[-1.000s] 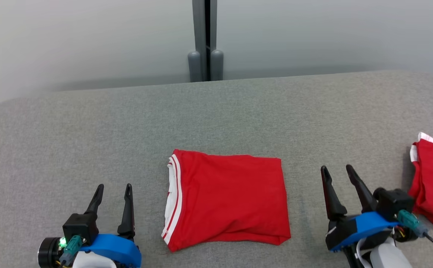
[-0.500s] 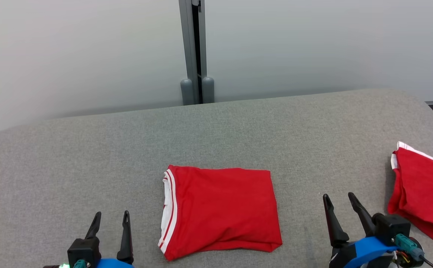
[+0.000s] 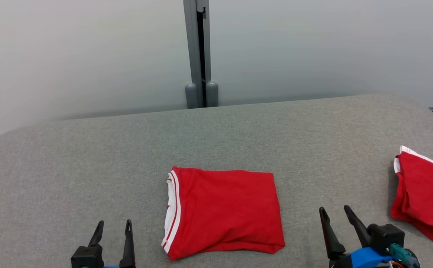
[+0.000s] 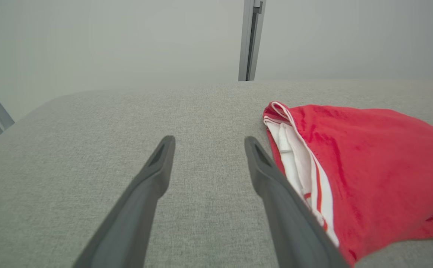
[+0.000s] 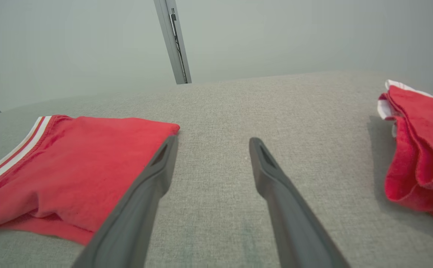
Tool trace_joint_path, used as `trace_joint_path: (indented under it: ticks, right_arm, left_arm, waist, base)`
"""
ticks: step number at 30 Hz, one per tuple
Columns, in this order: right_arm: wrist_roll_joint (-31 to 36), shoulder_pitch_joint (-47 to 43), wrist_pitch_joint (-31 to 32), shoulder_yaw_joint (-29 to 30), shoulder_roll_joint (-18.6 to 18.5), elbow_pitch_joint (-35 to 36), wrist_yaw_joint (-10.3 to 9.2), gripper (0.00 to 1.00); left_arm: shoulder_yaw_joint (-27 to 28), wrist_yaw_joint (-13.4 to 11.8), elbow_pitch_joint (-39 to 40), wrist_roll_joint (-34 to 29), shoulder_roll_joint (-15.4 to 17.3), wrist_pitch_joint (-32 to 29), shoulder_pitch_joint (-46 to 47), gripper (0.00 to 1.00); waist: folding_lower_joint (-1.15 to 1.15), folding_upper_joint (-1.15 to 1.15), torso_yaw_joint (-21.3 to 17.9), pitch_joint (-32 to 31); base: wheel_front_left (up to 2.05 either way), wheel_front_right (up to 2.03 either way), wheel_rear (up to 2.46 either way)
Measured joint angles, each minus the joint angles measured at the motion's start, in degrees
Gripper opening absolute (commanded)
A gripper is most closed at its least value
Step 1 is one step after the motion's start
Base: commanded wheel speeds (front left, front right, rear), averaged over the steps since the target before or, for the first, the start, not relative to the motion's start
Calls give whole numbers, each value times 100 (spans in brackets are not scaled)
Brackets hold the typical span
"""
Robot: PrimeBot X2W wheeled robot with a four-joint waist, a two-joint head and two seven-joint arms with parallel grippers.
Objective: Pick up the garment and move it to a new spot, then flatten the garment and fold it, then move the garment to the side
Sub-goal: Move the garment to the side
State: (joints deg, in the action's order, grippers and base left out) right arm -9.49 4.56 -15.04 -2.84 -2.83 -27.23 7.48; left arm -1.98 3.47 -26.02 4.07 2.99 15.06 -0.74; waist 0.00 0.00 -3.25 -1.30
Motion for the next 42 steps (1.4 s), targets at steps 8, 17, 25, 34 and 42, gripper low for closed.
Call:
trace_joint_path:
  ticks: [8,17,25,34,42]
  right_arm:
    - [-547,203,0,-470,9,-555,0,100]
    - [-803,943,-1,-530,1,-1308,0,100]
    - [-1148,1498,-20,-816,-13,-2254,0,0]
    - [-1184,1443,-8,-924,13,-1688,2,0]
    - [-1178,1196,-7,-1315,8,-1224,1,0]
  left_arm:
    - [-81,162,19,4,-2,0,110,100]
    - [-70,281,11,-5,62,0,250,100]
    - [-70,341,5,13,76,0,363,100]
    - [-32,364,55,34,126,0,335,100]
    - [-86,375,197,-30,122,0,414,100]
  waist:
    - [1,0,400,267]
    - [1,0,875,624]
    - [1,0,1128,916]
    - [1,1,512,1027]
    - [1,2,-844,1239]
  base:
    - [0,0,0]
    - [0,0,0]
    - [0,0,0]
    - [0,0,0]
    - [0,0,0]
